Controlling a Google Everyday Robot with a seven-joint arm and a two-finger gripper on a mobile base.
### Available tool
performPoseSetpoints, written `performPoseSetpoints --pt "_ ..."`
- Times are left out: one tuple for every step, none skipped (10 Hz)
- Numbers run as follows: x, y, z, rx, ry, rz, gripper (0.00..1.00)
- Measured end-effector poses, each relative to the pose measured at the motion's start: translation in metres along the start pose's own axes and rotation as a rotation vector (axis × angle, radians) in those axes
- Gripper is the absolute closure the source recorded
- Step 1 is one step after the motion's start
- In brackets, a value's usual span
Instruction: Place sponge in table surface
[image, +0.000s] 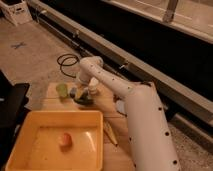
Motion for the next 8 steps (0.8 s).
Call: performPoseSetpoints --pt "0.000 -0.002 -0.007 0.017 0.007 -0.003 0.37" --pt "-0.002 -0.005 -0.017 0.042 0.014 -0.011 0.37" --pt "-0.008 -0.010 -0.034 0.076 0.020 -0.024 0.37" --pt "-0.014 -0.014 -0.049 0.105 0.022 -0.038 0.37" --pt "-0.019 -0.019 -0.066 0.140 0.023 -0.051 0.37" --pt "-0.022 -0.023 -0.080 0.170 0.023 -0.058 0.37" --pt "-0.026 -0.029 -0.102 0.220 0.023 -0.067 0.37" --pt "-0.028 -0.033 -0.120 0.267 0.019 -0.067 0.37"
